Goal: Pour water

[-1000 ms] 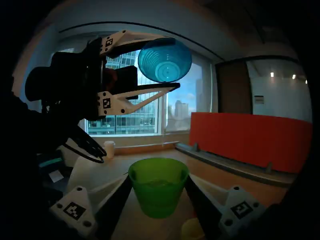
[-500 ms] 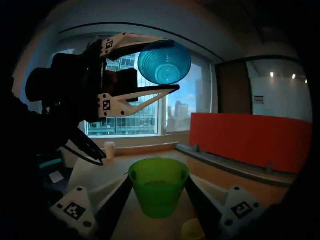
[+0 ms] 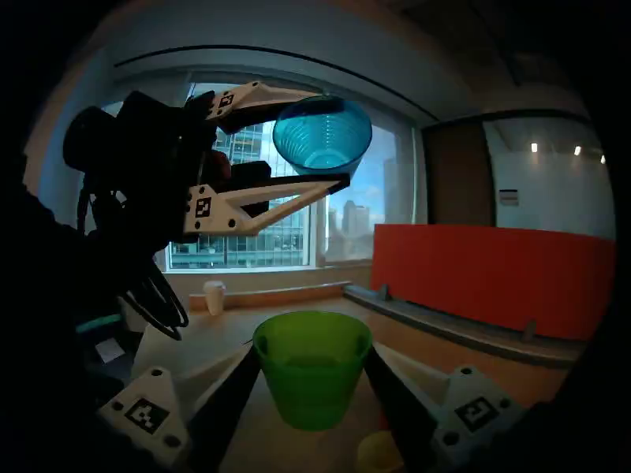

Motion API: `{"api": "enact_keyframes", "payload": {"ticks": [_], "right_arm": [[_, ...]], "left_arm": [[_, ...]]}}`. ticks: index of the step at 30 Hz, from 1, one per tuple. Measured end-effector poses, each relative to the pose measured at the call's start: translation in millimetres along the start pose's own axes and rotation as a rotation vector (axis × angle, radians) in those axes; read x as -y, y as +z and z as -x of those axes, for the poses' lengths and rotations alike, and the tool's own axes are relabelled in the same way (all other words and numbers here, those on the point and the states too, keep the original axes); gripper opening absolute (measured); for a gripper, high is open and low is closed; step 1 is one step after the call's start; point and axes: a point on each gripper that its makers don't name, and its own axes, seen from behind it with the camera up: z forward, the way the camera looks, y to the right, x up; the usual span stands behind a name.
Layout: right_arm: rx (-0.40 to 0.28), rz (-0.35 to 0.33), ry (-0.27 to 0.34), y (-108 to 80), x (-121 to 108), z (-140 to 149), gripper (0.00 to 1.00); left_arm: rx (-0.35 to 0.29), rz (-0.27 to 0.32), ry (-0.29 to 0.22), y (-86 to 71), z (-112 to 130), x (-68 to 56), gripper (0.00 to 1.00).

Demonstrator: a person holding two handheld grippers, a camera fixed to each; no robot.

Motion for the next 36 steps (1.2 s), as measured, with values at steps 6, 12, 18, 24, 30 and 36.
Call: {"api": "enact_keyframes", "payload": {"ticks": [6, 12, 18, 24, 30, 36], "right_arm": [[-0.003, 0.003, 0.000, 0.0, -1, -1, 0.90], [-0.006, 0.005, 0.002, -0.9, -1, -2, 0.90], [-0.009, 0.006, 0.001, -2.3, -1, -4, 0.90], [-0.012, 0.008, -0.003, -3.8, -1, -6, 0.90], [-0.015, 0.014, -0.005, -4.8, -3, -7, 0.89], [-0.018, 0.014, -0.007, -5.8, -2, -11, 0.89]], "left_arm": [[0.001, 0.013, -0.153, 2.0, 6, -8.3, 0.87], [0.015, -0.007, -0.298, 1.2, 16, -4.3, 0.87], [0.047, -0.031, -0.465, -1.7, 30, 0.3, 0.87], [0.046, -0.046, -0.669, -2.2, 39, 6.7, 0.87], [0.033, -0.055, -0.842, -4.8, 46, 12.9, 0.87], [0.037, -0.044, -1.025, -4.8, 56, 13.3, 0.87]]}}
